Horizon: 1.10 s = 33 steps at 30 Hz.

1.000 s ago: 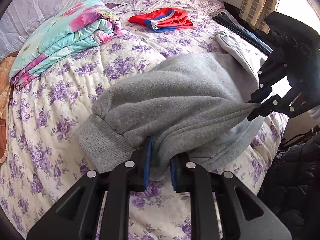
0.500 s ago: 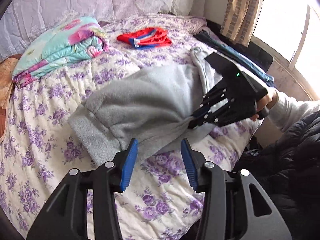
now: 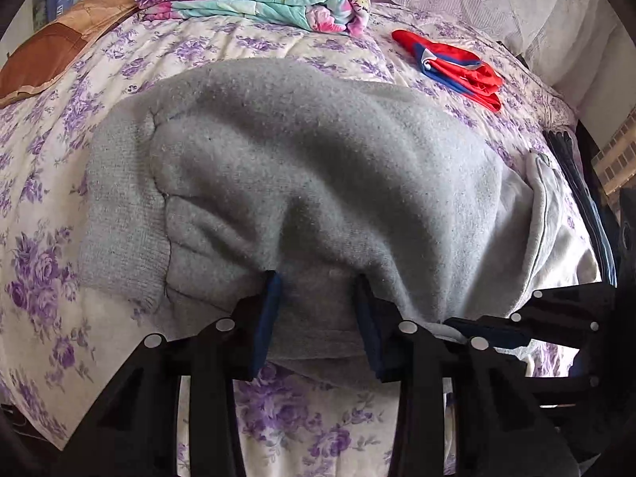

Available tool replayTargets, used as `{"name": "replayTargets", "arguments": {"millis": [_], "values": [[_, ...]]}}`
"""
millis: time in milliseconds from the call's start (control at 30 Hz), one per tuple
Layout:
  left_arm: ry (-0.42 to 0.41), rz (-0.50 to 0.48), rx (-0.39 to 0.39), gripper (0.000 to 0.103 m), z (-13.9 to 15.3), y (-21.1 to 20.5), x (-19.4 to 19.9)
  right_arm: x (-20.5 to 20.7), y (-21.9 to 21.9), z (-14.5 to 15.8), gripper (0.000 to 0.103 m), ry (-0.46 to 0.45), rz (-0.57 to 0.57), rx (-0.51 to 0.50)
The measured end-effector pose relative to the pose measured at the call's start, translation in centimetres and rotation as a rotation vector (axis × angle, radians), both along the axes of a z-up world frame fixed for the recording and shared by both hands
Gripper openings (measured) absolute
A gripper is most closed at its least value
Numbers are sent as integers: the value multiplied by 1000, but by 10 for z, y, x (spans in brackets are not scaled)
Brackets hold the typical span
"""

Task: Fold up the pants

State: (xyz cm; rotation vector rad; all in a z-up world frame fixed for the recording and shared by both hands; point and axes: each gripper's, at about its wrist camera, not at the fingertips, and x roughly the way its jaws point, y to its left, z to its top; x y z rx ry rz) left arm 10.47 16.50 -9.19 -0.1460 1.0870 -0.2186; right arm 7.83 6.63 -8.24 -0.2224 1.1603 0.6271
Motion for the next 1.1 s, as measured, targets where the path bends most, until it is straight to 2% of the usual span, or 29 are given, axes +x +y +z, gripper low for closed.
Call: {"name": "replayTargets", "arguments": {"millis": [67,100,133,200,233,267,333,367,433,500,533,600,667,700,800,867,900,967,1000,1100], "values": [[8,1,-7,37,1,2,1,3,-6,13,40,52,-14,67],[10,1,-15,37,1,3,1,4,-9,22,41,41,-24,110],[10,3,-27,36,1,5,0,6,-11,29,41,4,-38,110],[4,4,-60,35,1,9,1,9,-8,34,34,-50,-71,79],[3,1,-76,34,1,12,0,12,-6,30,16,-42,-74,78],[4,0,-89,31,1,15,0,14,-1,22,8,-17,-66,70],[9,-2,-108,29,0,20,0,19,8,-4,8,38,-57,24],[14,-1,-116,27,-1,21,1,18,12,-13,8,26,-61,4],[12,-3,-131,26,-2,23,1,14,14,-9,8,-2,-57,-9],[10,-2,-138,23,0,24,-1,18,8,1,10,55,-64,14],[7,3,-145,19,5,26,-6,23,-1,9,12,89,-73,33],[-20,-30,-164,5,18,27,-15,35,-31,36,20,77,-140,50],[-48,-54,-167,4,27,26,-21,53,-74,65,56,6,-255,13],[-51,-61,-175,4,28,26,-22,67,-101,78,60,-19,-339,-24],[-38,-76,-200,0,23,22,-17,123,-182,94,61,-8,-585,-180],[-5,-119,-262,0,19,16,-16,157,-232,94,61,30,-719,-278],[-14,-128,-251,0,21,12,-19,169,-255,90,61,53,-775,-309],[-49,-143,-215,0,30,6,-26,191,-291,78,61,108,-857,-344],[-58,-160,-223,0,35,3,-28,199,-302,68,61,141,-883,-342],[-62,-207,-218,0,43,-12,-24,223,-321,40,60,241,-955,-352]]}}
